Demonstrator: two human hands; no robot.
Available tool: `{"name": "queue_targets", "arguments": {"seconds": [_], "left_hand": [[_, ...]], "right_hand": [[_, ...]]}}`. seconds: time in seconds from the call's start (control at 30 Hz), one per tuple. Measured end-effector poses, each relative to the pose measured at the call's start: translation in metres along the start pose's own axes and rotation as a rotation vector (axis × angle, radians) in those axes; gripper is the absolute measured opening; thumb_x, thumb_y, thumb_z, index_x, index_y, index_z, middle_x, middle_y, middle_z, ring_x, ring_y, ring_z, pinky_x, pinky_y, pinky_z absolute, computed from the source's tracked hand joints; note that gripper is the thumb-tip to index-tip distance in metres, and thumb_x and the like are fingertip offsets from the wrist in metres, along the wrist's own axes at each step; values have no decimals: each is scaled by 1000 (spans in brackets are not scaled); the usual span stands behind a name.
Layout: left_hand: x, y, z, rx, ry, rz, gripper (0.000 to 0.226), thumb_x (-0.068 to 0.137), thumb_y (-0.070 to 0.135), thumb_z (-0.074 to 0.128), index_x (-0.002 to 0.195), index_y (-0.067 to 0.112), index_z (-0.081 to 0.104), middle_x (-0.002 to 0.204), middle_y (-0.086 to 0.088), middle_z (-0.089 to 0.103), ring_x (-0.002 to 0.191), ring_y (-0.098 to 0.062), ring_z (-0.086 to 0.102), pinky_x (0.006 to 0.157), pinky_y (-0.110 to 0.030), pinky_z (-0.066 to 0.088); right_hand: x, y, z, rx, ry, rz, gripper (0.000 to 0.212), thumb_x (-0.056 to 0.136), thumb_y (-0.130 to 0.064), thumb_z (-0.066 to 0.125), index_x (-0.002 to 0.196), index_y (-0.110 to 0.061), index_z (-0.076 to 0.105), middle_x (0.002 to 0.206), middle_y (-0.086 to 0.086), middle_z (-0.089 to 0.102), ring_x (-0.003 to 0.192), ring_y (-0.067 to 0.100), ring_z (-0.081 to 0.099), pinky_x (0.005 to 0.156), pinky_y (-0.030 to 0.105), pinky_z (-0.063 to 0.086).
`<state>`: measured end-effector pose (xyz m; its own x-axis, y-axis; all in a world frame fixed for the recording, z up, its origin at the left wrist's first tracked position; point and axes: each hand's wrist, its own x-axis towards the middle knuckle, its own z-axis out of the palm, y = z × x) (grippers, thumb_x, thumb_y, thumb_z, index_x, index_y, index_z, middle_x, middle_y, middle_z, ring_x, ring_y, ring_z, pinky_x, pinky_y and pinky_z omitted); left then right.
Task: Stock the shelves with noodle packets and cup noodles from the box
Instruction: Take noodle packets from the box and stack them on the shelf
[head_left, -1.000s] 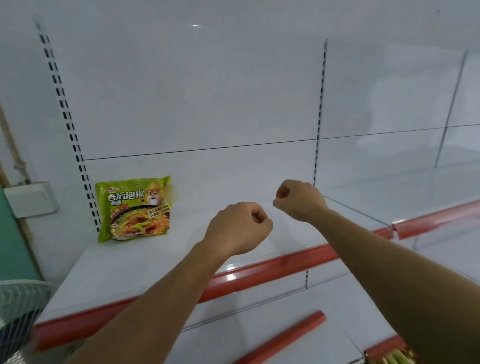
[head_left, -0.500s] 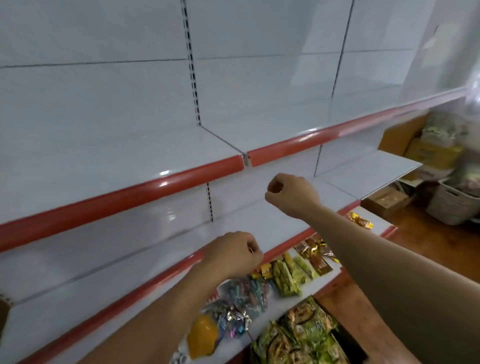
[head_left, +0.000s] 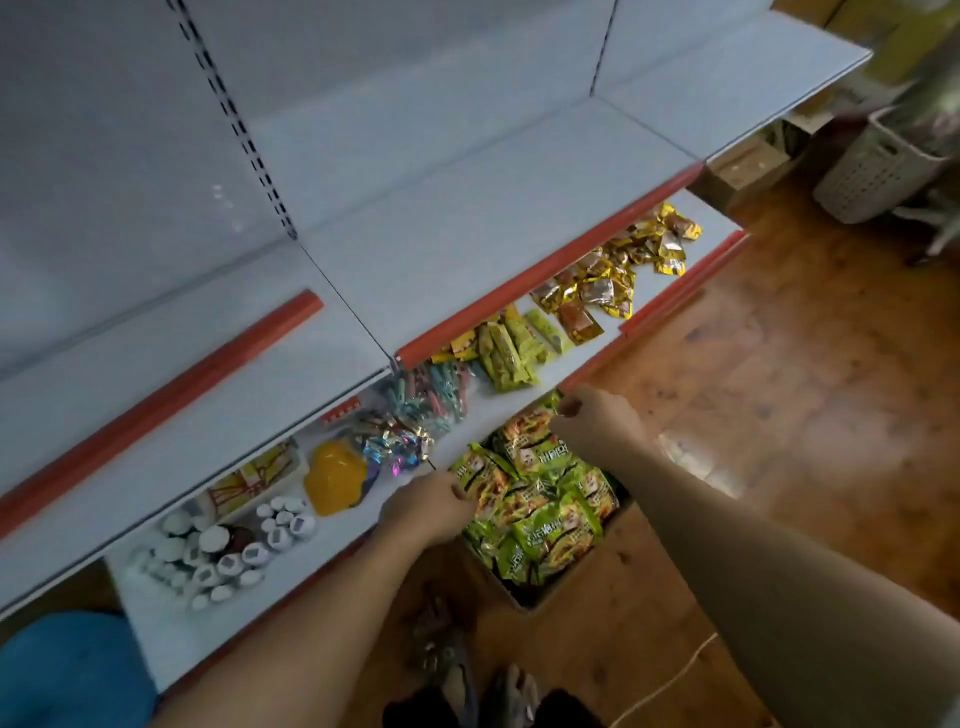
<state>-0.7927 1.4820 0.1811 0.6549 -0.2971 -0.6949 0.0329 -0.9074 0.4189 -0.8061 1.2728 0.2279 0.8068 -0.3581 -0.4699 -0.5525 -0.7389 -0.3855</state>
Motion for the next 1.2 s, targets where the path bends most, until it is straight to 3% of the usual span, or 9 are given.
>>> {"name": "queue_targets", "arguments": {"seconds": [0.1,0.2,0.37,0.5,0.6,0.73,0.9,1.0,1.2], "left_hand": [[41,-13,38,-132,-106,-109,33,91,43,54,68,20,52,70,-5,54,67,-25,53,62,-30,34],[80,-21,76,-228,-159,-187,24,91,43,56,86,20,62,97,-10,67,92,-30,64,73,-31,44],[148,-31,125,-316,-124,-274,28,92,44,60,115,28,61,114,3,63,97,-16,60,89,-35,51],[207,-42,157,-446,10,-337,56,93,40,63,142,21,43,138,-2,54,110,-18,56,85,-31,43],[249,-59,172,-473,140,-384,66,91,39,65,148,19,37,148,-4,44,131,-25,47,100,-33,41],[291,-78,181,-444,182,-420,76,91,30,66,154,18,25,154,-5,32,139,-26,37,108,-34,37],[327,-89,181,-457,108,-410,84,88,13,64,157,23,17,156,-5,31,125,-30,52,85,-35,49],[331,-95,180,-466,35,-402,84,87,20,66,157,24,20,155,-5,35,132,-28,46,104,-39,46],[329,-109,178,-469,27,-353,80,89,22,72,154,21,27,152,-4,37,121,-19,49,90,-28,43]], "right_hand": [[21,39,39,18,-109,98,16,92,-31,57,104,-20,62,94,1,66,81,23,64,68,38,56],[49,77,75,55,-182,183,29,92,-36,58,118,-22,60,96,-2,65,78,20,62,63,31,50],[110,125,141,243,-281,333,46,90,-35,62,132,-15,55,84,-2,60,68,17,58,70,35,53],[153,156,197,468,-280,500,62,86,-43,68,138,-13,51,107,8,65,93,29,66,85,42,55],[174,174,238,619,-244,616,69,86,-50,68,141,-14,47,125,13,62,111,34,61,90,44,52],[189,188,272,849,-189,765,82,81,-57,71,145,-15,41,132,11,57,118,32,58,99,50,50],[203,189,284,999,-13,765,54,78,-55,75,112,-21,50,102,-1,60,100,23,61,90,43,54],[206,189,290,1017,31,765,54,76,-56,77,108,-21,51,101,-1,60,93,20,60,82,39,52],[216,184,295,1000,93,793,49,78,-49,78,104,-20,48,101,3,62,86,20,64,83,43,56]]}}
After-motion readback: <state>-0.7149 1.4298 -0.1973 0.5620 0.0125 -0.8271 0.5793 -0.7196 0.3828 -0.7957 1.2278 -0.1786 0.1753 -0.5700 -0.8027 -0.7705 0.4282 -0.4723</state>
